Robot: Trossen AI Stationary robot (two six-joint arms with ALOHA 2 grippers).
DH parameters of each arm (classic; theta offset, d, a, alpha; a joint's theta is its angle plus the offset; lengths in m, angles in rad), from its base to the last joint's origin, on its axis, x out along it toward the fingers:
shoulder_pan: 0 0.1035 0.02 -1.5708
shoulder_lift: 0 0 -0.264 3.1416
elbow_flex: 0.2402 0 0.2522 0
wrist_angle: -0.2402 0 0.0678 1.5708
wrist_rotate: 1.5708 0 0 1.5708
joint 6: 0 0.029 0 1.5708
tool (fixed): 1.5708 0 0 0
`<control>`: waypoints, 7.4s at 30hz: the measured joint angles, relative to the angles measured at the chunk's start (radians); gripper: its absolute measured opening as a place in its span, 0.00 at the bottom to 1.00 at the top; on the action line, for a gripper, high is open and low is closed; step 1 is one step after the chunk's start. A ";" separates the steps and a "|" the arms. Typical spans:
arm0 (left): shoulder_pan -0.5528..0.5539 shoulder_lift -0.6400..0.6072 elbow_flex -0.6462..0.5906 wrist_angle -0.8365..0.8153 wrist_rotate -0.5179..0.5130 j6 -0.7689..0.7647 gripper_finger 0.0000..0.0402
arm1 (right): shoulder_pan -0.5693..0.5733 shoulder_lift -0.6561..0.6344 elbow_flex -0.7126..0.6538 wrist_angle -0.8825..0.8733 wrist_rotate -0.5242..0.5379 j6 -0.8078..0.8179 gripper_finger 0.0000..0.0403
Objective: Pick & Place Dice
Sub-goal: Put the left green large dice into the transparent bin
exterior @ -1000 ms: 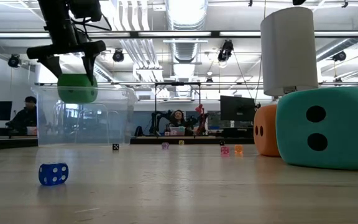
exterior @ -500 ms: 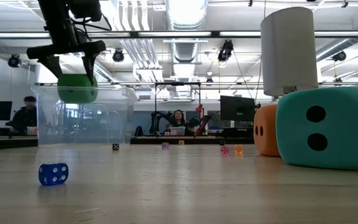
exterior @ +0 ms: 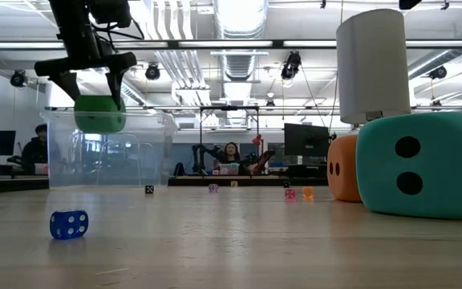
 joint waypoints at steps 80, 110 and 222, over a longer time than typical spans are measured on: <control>0.003 -0.005 0.000 -0.018 -0.029 -0.056 1.00 | 0.000 0.001 0.000 -0.001 -0.001 -0.008 0.02; 0.009 -0.007 0.000 -0.031 -0.027 -0.159 0.93 | 0.001 0.001 0.000 -0.001 -0.002 -0.008 0.02; 0.023 -0.033 0.084 -0.149 -0.162 -0.240 0.99 | 0.001 0.000 0.000 -0.001 -0.001 -0.008 0.02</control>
